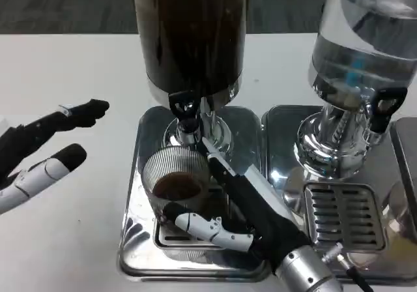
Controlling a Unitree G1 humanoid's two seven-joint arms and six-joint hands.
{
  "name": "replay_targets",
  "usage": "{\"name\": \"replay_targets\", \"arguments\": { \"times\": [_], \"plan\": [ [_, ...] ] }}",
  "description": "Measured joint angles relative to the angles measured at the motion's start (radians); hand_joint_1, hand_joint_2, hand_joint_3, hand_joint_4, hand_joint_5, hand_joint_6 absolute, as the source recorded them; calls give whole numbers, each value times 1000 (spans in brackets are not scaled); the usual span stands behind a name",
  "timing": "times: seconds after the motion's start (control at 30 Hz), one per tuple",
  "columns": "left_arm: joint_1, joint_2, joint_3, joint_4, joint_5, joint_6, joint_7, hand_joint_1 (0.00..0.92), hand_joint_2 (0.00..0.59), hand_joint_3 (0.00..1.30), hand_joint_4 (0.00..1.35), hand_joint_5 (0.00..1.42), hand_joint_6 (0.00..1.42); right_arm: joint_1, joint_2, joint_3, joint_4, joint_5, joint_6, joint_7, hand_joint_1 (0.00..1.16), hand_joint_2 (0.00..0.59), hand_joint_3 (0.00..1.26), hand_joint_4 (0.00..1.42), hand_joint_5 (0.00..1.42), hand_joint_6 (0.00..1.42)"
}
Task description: Grasp the cup under the faucet to collect the drink, then remove the cup.
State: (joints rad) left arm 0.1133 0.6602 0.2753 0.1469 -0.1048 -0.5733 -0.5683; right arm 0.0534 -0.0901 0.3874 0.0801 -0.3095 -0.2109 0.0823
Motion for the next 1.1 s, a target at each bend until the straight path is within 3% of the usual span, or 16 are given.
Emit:
{"name": "replay_targets", "arguments": {
  "times": [0.87, 1.1],
  "plan": [
    [-5, 0, 0, 24, 0, 0, 0, 0, 137, 222, 180, 182, 140, 2, 1, 1, 21, -16, -18, -17, 488, 190, 0, 0, 0, 12],
    [-5, 1, 0, 24, 0, 0, 0, 0, 143, 231, 193, 182, 140, -12, 2, 4, 33, -27, -16, -19, 533, 184, 0, 0, 0, 4]
  ]
}}
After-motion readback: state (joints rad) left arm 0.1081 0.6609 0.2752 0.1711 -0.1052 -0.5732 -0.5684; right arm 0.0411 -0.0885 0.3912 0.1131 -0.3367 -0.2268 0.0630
